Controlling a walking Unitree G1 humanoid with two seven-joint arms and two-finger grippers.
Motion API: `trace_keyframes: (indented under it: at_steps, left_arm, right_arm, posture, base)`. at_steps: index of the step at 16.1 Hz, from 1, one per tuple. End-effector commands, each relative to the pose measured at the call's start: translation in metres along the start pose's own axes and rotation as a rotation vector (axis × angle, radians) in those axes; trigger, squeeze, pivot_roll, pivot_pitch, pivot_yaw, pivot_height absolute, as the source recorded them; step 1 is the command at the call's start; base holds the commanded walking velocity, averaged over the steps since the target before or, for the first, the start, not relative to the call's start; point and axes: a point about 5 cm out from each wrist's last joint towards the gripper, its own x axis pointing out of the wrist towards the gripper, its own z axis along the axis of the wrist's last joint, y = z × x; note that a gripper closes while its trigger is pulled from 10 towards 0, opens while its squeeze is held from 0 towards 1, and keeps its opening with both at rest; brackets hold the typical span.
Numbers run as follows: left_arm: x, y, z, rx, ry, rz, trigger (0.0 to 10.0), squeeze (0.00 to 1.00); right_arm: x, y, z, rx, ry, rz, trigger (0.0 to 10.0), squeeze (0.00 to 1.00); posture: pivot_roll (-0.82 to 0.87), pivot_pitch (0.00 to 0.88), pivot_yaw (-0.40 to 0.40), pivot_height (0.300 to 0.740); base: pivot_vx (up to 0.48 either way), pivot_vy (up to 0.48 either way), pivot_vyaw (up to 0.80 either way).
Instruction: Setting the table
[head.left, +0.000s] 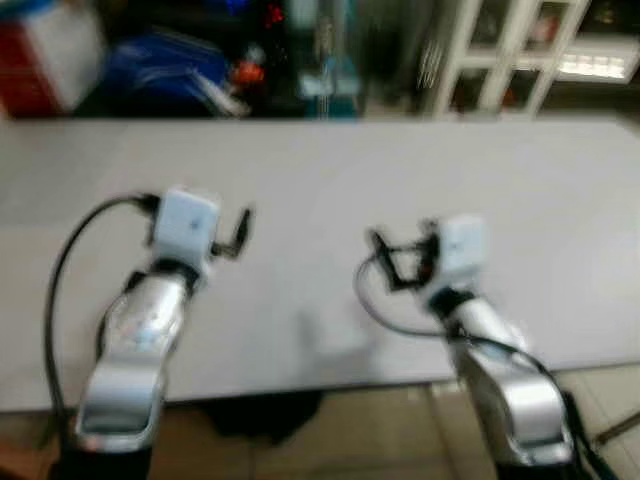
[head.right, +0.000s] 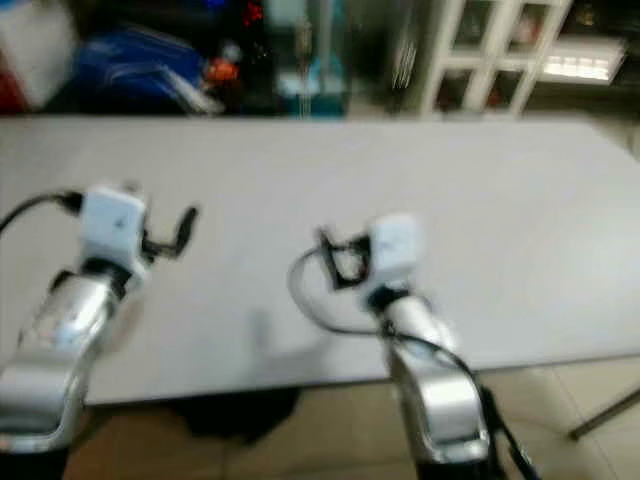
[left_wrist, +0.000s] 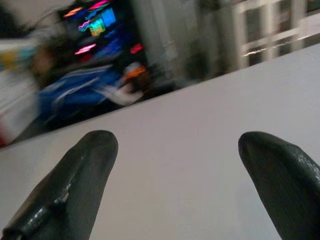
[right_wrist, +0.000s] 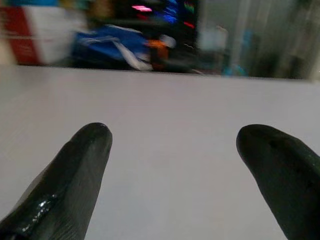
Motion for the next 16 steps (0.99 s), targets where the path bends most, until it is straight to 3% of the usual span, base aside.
trace_keyframes:
  at_steps: [1, 8, 12, 16]
  left_arm:
    - [0.001, -0.0051, 0.0037, 0.003, -0.013, -0.012, 10.0, 0.0]
    - [0.0008, -0.007, 0.0036, 0.008, -0.015, -0.019, 10.0, 0.0]
    - [0.0028, -0.0073, 0.006, 0.016, -0.027, -0.016, 10.0, 0.0]
    - [0.0055, -0.0064, 0.008, 0.02, -0.039, -0.014, 10.0, 0.0]
  right_arm:
    - [-0.0011, -0.0074, 0.006, -0.011, -0.02, -0.019, 10.0, 0.0]
    - [-0.0046, -0.0089, 0.0041, -0.018, -0.02, -0.021, 10.0, 0.0]
    - [-0.0057, -0.0133, 0.0022, 0.018, -0.021, -0.068, 10.0, 0.0]
    - [-0.006, -0.0134, 0.0029, 0.046, -0.025, -0.096, 10.0, 0.0]
  posture:
    - [0.05, 0.0, 0.004, 0.74]
    - [0.04, 0.0, -0.001, 0.74]
    - [0.04, 0.0, -0.011, 0.74]
    - [0.04, 0.0, -0.016, 0.74]
  base:
    - [0.0, 0.48, 0.8]
    - [0.0, 0.48, 0.8]
    - [0.0, 0.48, 0.0]
    - [0.0, 0.48, -0.78]
